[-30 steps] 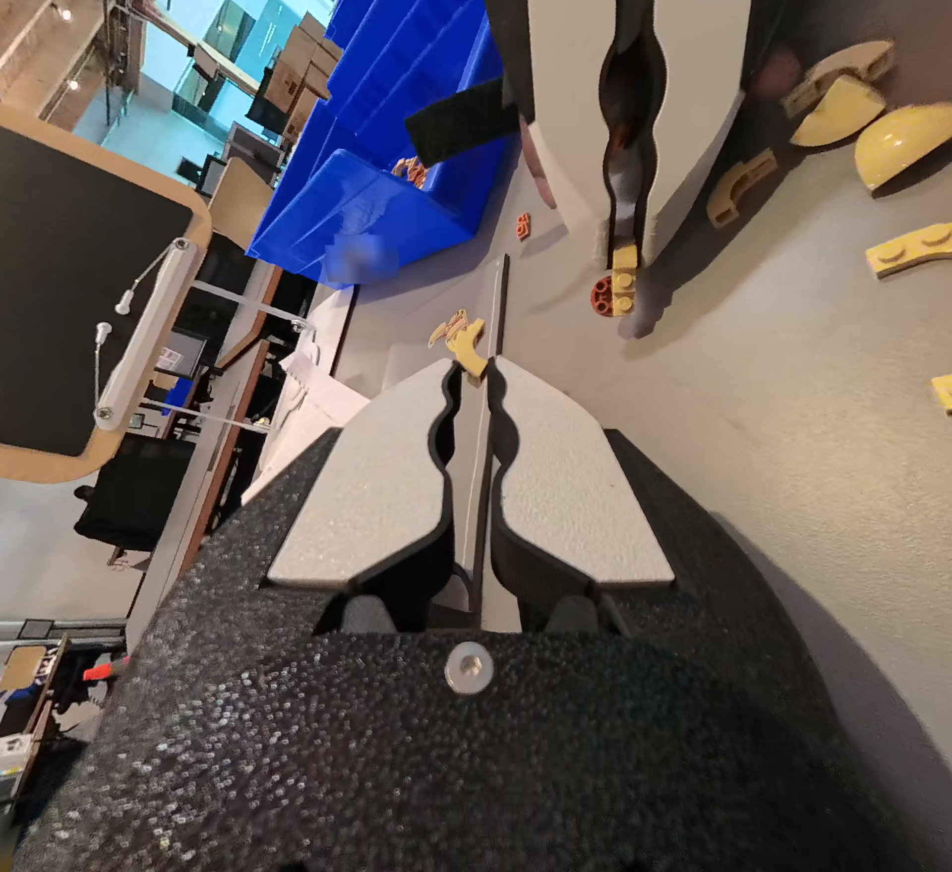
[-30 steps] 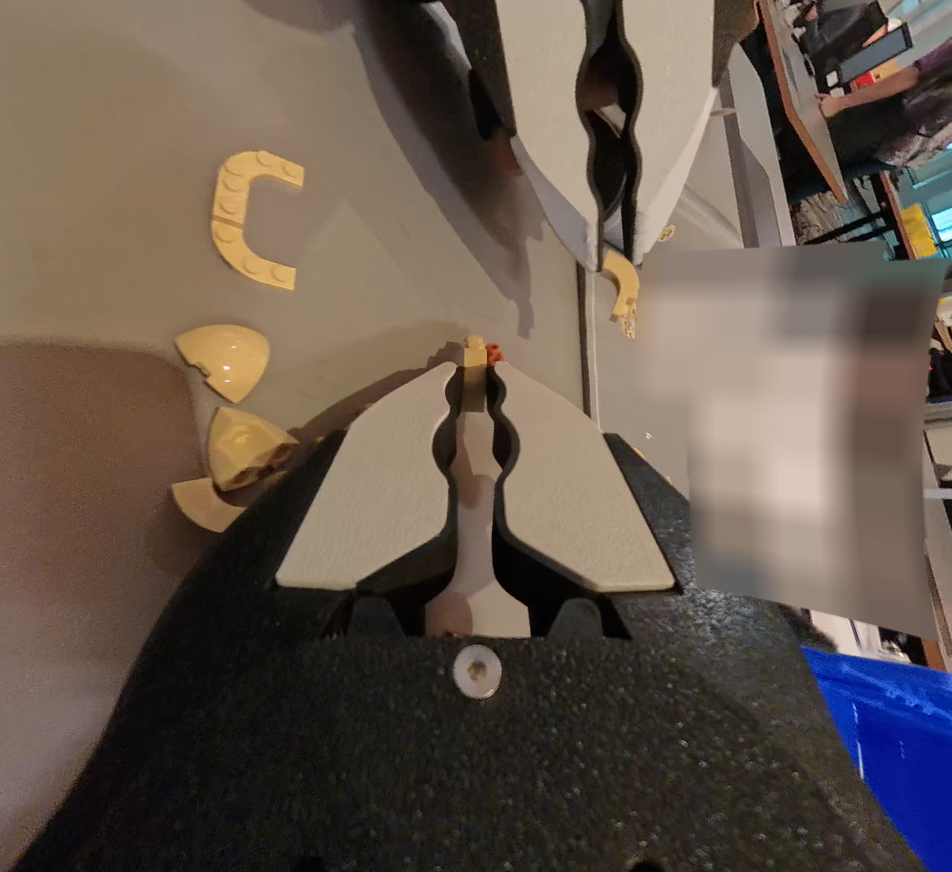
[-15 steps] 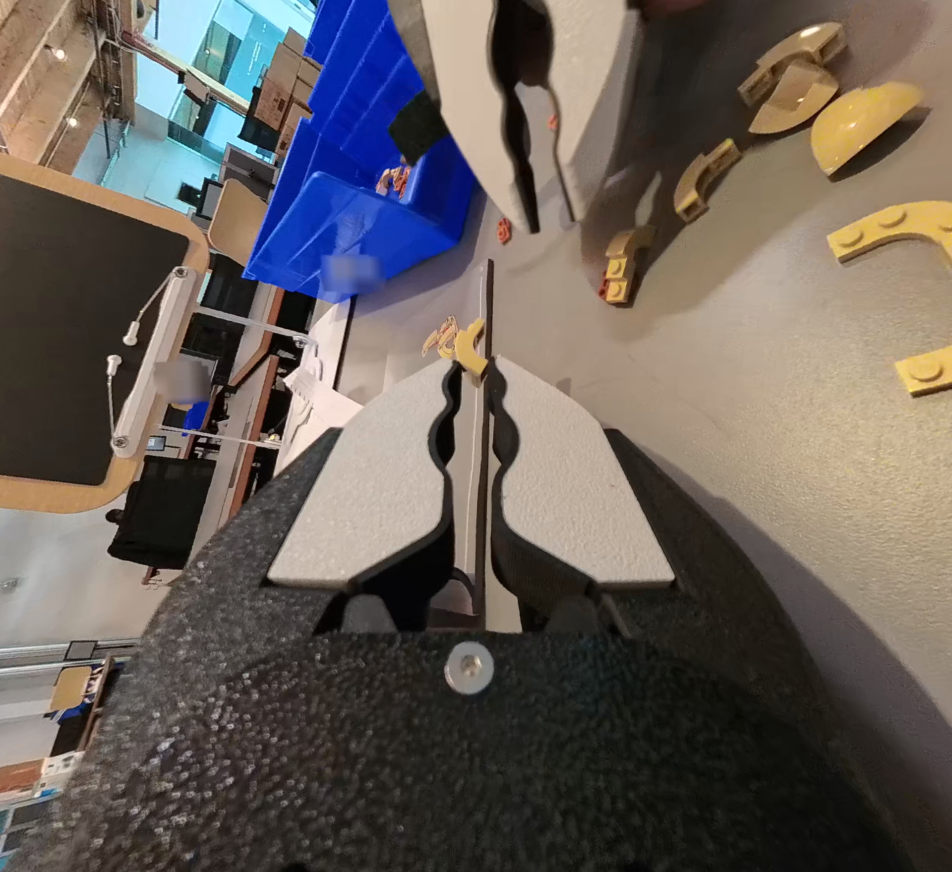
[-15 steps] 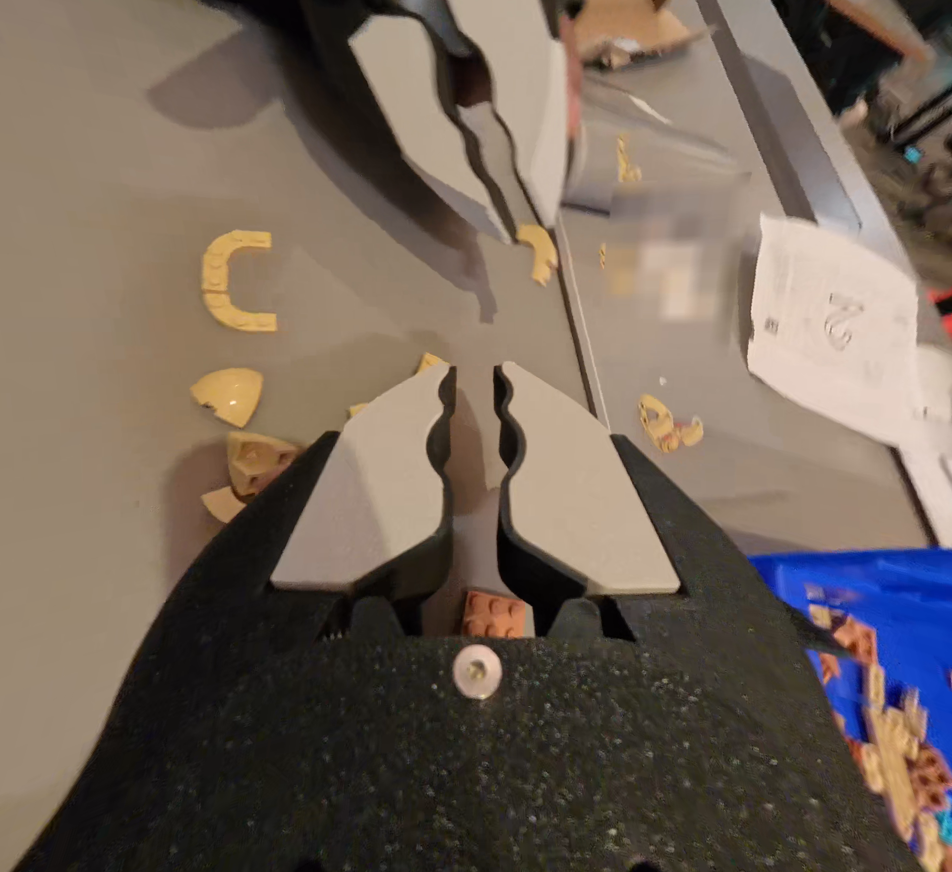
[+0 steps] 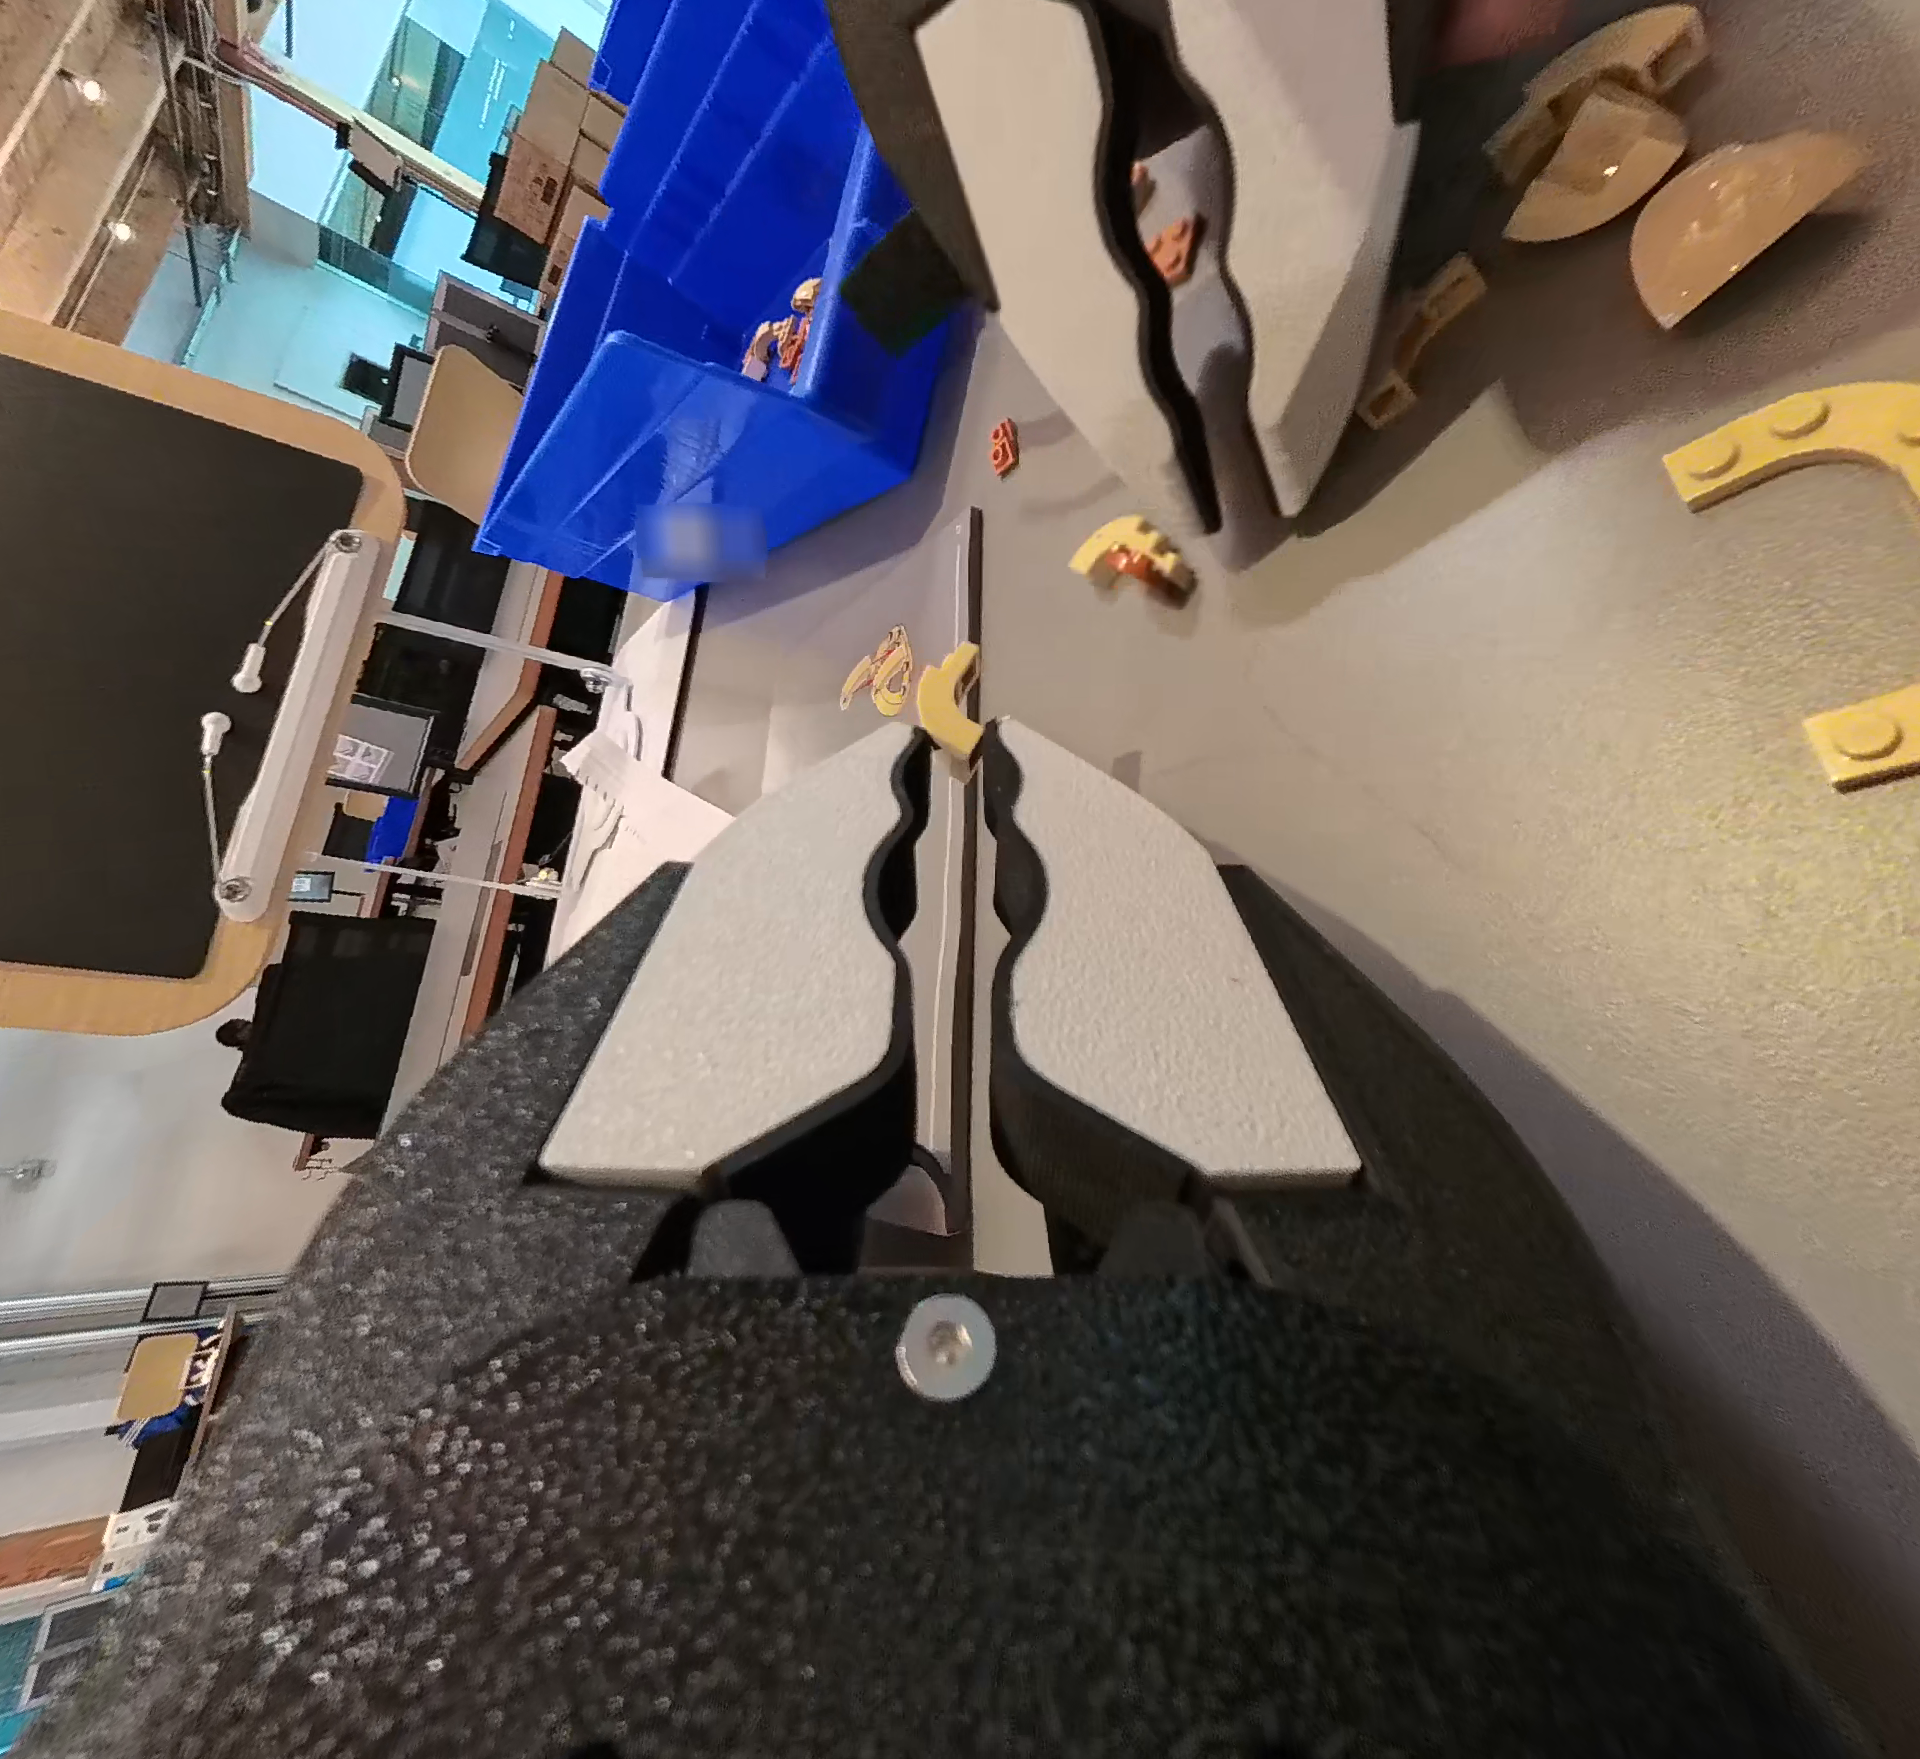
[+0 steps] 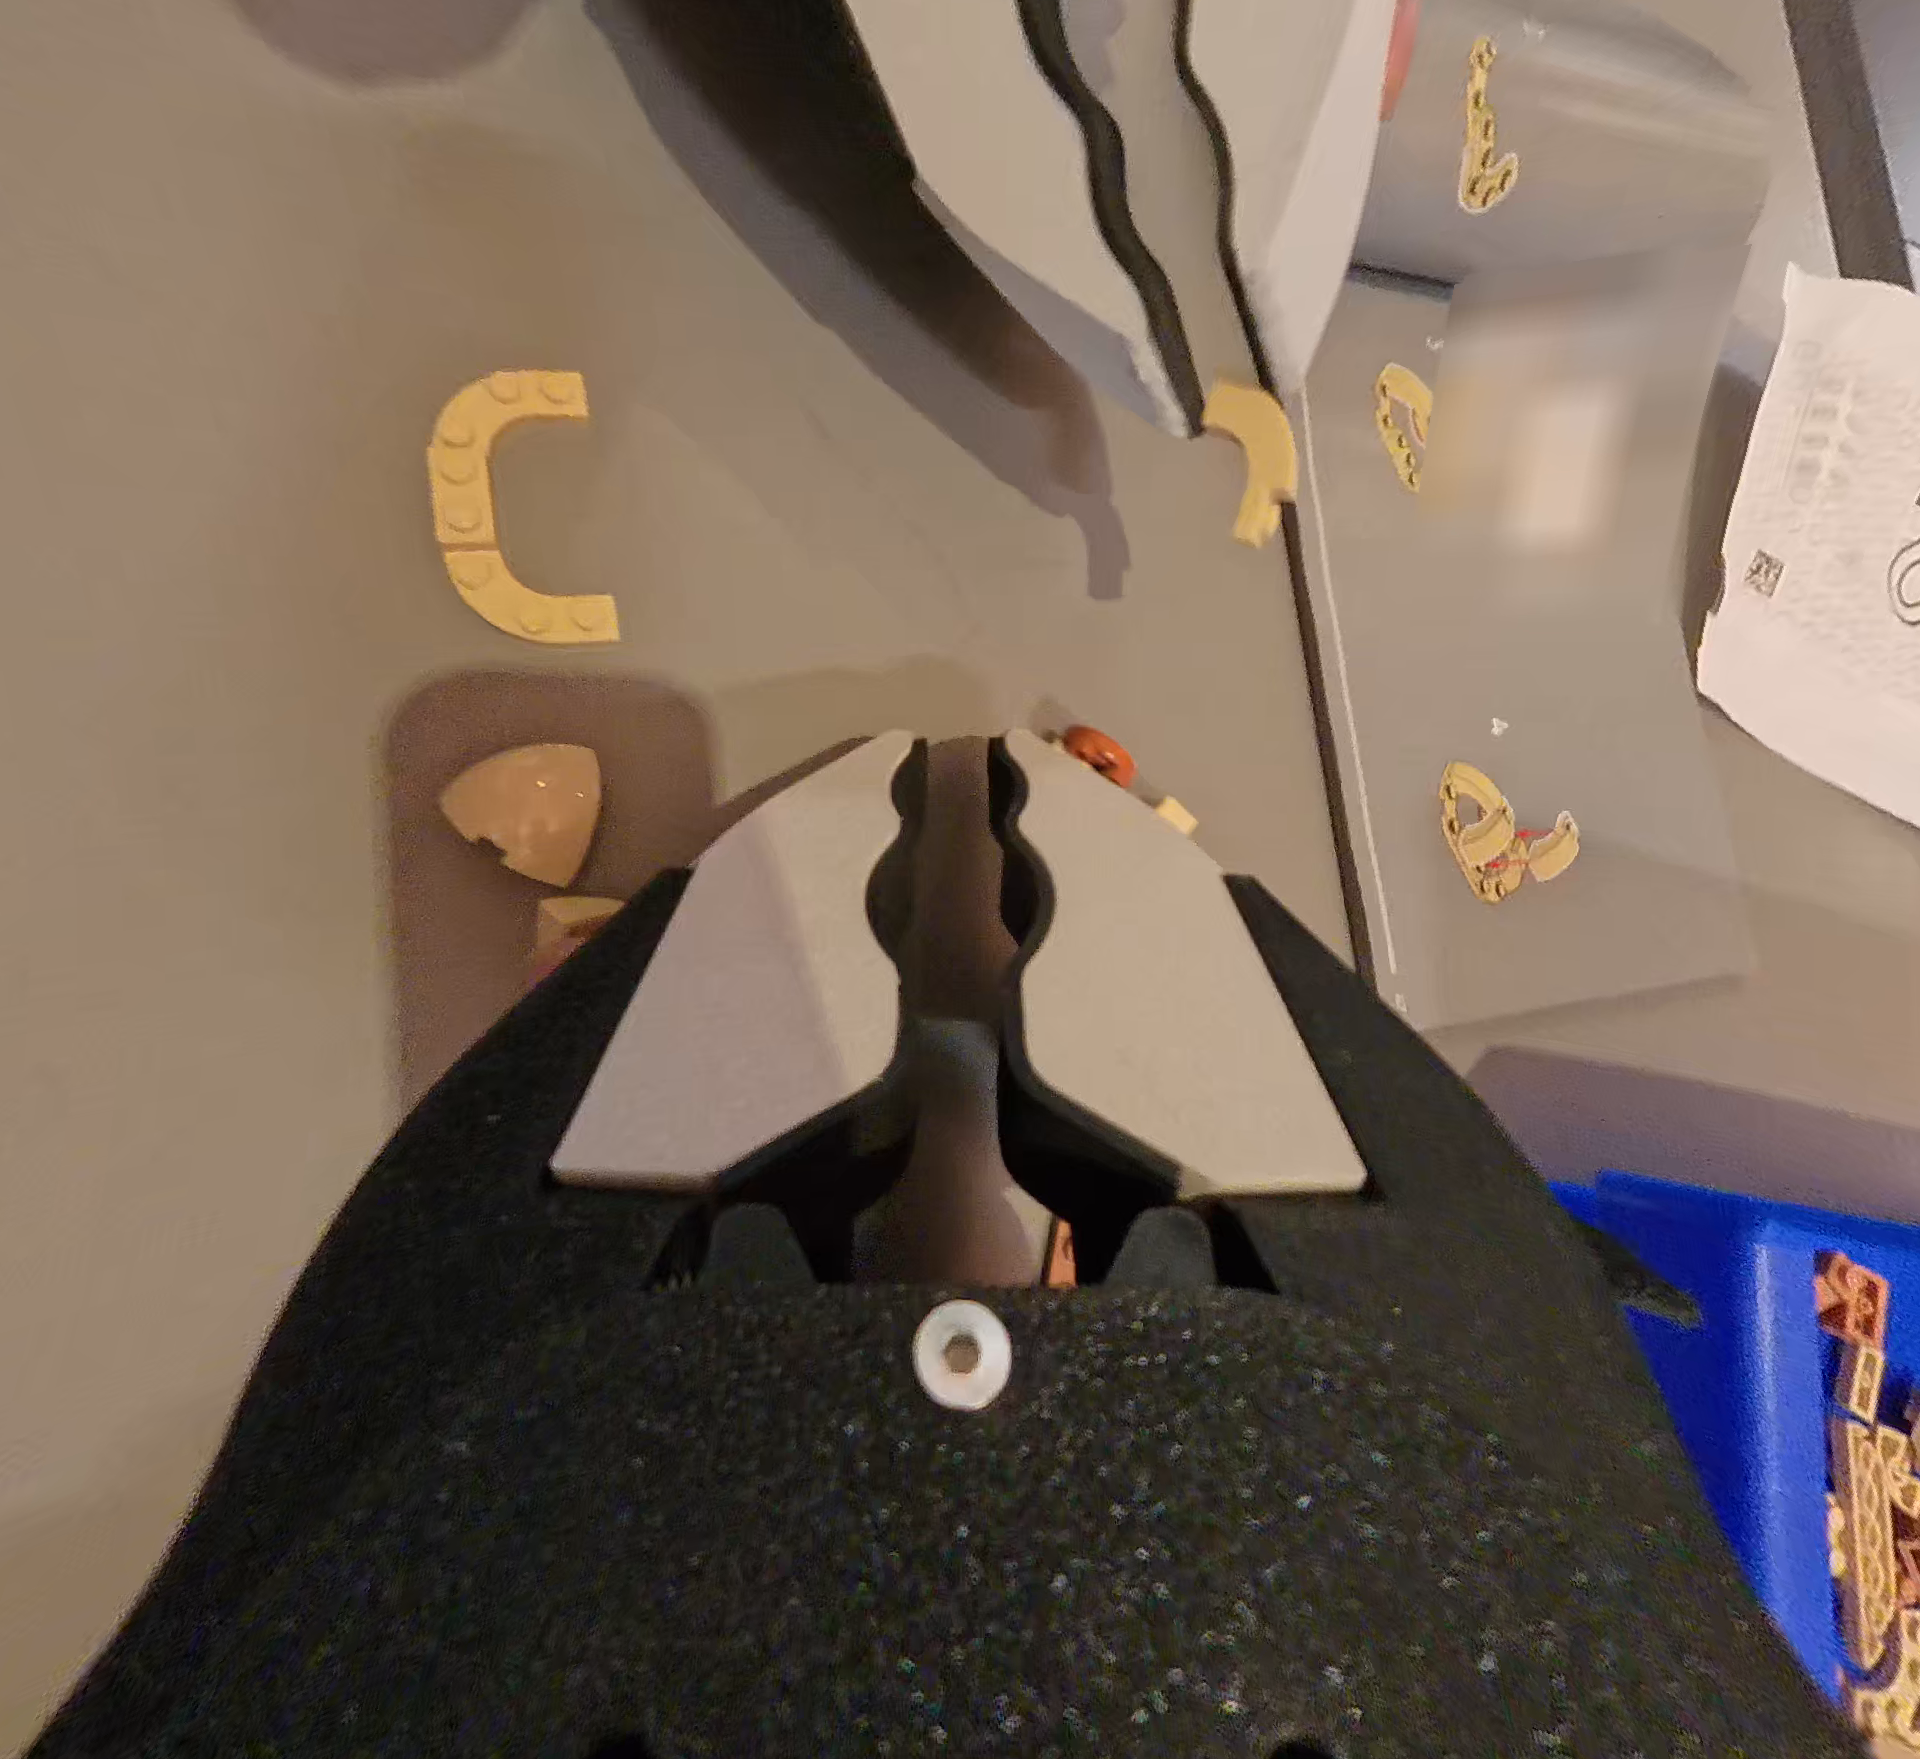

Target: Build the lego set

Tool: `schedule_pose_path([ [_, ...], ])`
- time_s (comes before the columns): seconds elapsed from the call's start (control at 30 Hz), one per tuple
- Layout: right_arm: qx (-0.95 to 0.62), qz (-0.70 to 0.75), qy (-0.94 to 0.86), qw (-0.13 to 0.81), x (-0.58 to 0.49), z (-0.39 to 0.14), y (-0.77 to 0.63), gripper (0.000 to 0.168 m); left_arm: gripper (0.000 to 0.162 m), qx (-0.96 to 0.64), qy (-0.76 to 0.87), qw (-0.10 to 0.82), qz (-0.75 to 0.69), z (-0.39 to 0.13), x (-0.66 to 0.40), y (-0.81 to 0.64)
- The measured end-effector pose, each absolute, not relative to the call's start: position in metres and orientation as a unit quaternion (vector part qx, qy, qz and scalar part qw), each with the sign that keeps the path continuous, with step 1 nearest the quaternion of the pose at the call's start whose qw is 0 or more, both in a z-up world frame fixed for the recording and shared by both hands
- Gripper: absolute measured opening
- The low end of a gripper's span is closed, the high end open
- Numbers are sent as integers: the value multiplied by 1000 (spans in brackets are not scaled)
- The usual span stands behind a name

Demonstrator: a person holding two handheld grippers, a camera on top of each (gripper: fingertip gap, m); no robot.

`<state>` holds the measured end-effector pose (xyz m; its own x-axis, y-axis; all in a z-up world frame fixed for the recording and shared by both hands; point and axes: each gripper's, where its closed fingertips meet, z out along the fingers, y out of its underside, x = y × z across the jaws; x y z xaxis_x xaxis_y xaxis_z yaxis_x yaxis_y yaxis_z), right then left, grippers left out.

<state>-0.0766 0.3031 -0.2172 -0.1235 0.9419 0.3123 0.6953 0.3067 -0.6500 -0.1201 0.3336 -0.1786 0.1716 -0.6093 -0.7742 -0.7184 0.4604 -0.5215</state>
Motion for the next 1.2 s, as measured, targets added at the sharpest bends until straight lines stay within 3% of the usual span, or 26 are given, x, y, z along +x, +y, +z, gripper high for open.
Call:
schedule_pose_path([
  [0.47, -606, 133, -675, 399, -64, -207, 342, 10, 9, -510, 648, 563, 52, -179, -119, 332],
  [0.63, -615, 239, -639, 395, -77, -190, 328, 10, 9, -466, 663, 577, 100, -173, -114, 328],
  [0.87, -630, 433, -568, 305, -84, -169, 304, 13, 9, -347, 699, 596, 189, -166, -99, 311],
  [1.1, -612, 445, -586, 290, -85, -169, 294, 18, 9, -290, 714, 602, 208, -166, -89, 301],
  [1.2, -605, 418, -607, 303, -88, -173, 292, 8, 9, -279, 720, 602, 205, -169, -86, 298],
])
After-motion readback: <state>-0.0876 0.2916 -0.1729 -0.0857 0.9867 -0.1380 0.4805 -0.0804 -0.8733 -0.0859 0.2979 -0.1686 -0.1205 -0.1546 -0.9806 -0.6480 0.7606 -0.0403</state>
